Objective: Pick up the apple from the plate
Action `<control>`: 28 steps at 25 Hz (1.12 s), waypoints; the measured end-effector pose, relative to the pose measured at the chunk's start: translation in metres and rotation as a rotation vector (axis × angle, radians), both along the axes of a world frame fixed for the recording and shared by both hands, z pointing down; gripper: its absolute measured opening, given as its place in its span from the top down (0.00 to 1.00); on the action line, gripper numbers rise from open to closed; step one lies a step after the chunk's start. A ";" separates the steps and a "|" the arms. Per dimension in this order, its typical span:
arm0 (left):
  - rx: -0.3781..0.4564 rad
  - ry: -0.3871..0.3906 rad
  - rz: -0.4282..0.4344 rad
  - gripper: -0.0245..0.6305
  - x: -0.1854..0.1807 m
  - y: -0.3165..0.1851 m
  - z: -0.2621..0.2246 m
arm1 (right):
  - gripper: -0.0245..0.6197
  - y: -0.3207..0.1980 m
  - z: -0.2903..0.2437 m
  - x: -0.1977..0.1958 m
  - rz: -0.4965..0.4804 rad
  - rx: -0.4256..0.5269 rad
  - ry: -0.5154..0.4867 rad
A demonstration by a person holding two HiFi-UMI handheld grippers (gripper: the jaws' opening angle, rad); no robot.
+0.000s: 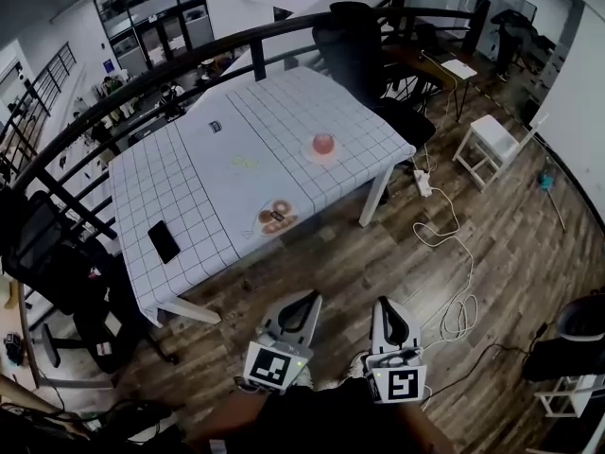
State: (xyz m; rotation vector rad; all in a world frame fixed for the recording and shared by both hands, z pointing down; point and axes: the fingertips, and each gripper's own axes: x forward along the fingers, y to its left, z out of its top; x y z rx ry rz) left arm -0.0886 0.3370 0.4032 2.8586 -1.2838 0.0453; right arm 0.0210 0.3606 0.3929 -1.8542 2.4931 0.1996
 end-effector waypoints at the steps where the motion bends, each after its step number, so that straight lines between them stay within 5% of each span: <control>1: 0.000 0.001 -0.003 0.93 -0.004 -0.002 0.001 | 0.93 -0.002 0.002 -0.001 0.009 -0.013 0.002; 10: -0.034 0.019 -0.055 0.93 -0.012 -0.045 0.014 | 0.93 -0.041 0.001 -0.004 -0.033 0.000 0.016; 28: -0.067 -0.044 -0.127 0.93 0.061 -0.197 0.033 | 0.93 -0.199 -0.002 0.058 -0.126 0.001 -0.071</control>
